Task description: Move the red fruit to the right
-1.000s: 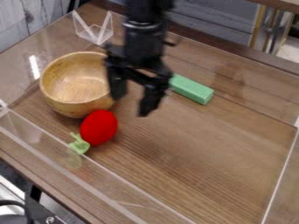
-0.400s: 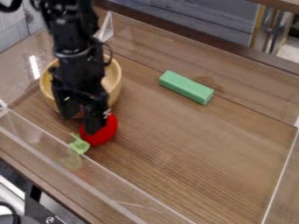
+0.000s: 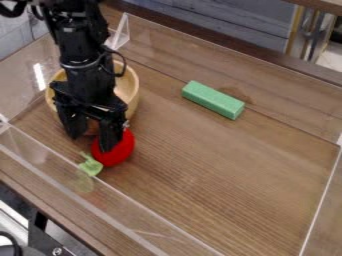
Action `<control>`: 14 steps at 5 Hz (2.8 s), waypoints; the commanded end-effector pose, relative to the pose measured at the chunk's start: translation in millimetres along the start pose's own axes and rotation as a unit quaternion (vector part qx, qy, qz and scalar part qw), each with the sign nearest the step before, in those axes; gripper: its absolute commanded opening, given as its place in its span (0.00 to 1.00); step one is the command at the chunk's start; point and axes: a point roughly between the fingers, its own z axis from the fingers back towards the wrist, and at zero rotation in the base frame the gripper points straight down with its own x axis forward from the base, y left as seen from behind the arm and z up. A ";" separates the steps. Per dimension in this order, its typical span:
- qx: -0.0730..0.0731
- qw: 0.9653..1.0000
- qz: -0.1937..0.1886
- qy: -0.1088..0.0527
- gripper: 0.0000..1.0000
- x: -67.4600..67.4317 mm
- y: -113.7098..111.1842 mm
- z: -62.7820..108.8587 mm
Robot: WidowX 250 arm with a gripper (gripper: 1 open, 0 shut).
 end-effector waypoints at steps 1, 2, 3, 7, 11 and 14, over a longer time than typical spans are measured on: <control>0.009 1.000 0.017 -0.021 1.00 17.5 2.8 7.7; 0.009 1.000 0.016 -0.020 1.00 18.8 8.2 -0.4; 0.010 1.000 0.018 -0.019 1.00 19.9 14.6 -8.2; 0.015 1.000 -0.023 -0.009 1.00 34.5 4.7 -23.0; 0.007 1.000 -0.023 0.001 1.00 14.6 44.3 -34.1; 0.005 0.999 0.045 -0.006 0.00 16.6 51.4 -15.0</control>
